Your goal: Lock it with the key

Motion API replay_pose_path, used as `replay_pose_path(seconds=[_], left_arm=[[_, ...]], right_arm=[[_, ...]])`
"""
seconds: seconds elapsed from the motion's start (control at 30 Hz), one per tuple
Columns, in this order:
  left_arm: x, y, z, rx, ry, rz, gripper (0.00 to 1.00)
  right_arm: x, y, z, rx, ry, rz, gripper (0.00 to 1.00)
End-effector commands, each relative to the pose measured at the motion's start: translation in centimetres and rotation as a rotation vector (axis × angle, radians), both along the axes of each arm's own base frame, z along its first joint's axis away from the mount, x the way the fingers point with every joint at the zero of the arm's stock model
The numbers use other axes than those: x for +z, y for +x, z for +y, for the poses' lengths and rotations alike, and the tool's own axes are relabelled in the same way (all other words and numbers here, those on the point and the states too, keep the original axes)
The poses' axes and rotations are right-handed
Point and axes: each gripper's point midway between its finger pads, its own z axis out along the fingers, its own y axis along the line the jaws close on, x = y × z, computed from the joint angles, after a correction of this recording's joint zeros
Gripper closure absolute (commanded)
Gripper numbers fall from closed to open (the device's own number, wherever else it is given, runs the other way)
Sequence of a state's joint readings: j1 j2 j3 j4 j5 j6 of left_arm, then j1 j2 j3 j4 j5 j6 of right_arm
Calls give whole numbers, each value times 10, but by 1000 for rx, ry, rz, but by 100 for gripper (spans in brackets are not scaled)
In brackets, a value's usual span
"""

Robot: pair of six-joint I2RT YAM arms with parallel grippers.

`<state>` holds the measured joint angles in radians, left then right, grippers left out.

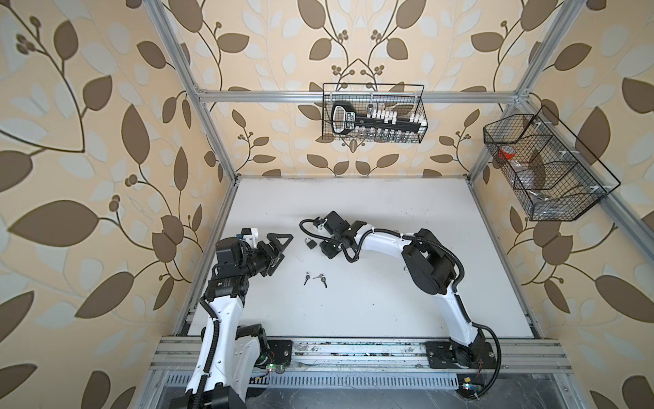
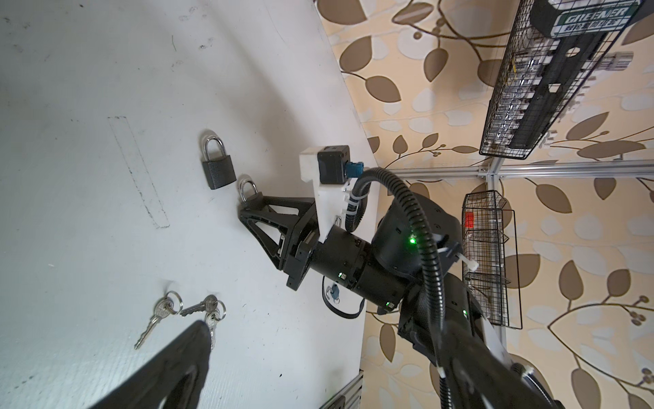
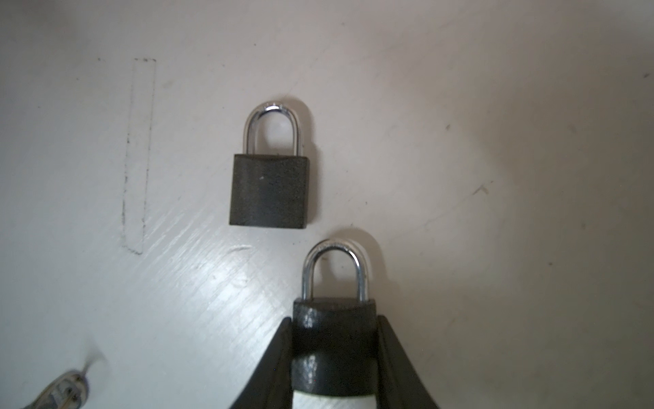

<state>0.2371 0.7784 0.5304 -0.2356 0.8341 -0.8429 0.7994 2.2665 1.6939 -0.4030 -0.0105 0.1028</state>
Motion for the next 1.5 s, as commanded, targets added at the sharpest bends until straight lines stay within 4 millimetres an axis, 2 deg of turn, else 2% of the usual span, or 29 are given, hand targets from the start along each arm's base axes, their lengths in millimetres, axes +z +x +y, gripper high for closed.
replay_pose_path(seconds=[0.0, 0.1, 0.27, 0.43, 0.63, 0.83, 0.97, 1.07, 1.23, 1.37, 1.47], left_arm=[[18, 1, -1, -22, 12, -65, 1], [19, 0, -1, -23, 14, -66, 1], [20, -1, -1, -19, 20, -61, 1], [27, -1, 0, -17, 28, -71, 1], [30, -2, 3, -8, 62, -67, 1], [37, -3, 4, -22, 117, -81, 1], [39, -5, 1, -24, 182, -89, 1], [34, -4, -14, -51, 235, -84, 1], [21, 0, -68, -165, 339, -100, 1], [7, 3, -119, -270, 389, -115, 1], [1, 3, -155, -341, 441, -144, 1]], right_arm=[[-12, 6, -5, -4, -28, 13, 91], [-14, 5, -4, -1, -24, 23, 89], [-17, 3, -2, 9, -18, 35, 71], [-13, 5, 0, 10, -11, 29, 63], [6, 11, 5, 11, 29, 9, 57], [49, 10, 1, 18, 94, -50, 55], [79, -1, -33, -53, 143, -108, 54], [84, -16, -76, -165, 162, -108, 54], [71, -41, -155, -337, 137, -67, 55], [62, -48, -218, -514, 178, 4, 56], [51, -52, -239, -565, 191, 65, 58]])
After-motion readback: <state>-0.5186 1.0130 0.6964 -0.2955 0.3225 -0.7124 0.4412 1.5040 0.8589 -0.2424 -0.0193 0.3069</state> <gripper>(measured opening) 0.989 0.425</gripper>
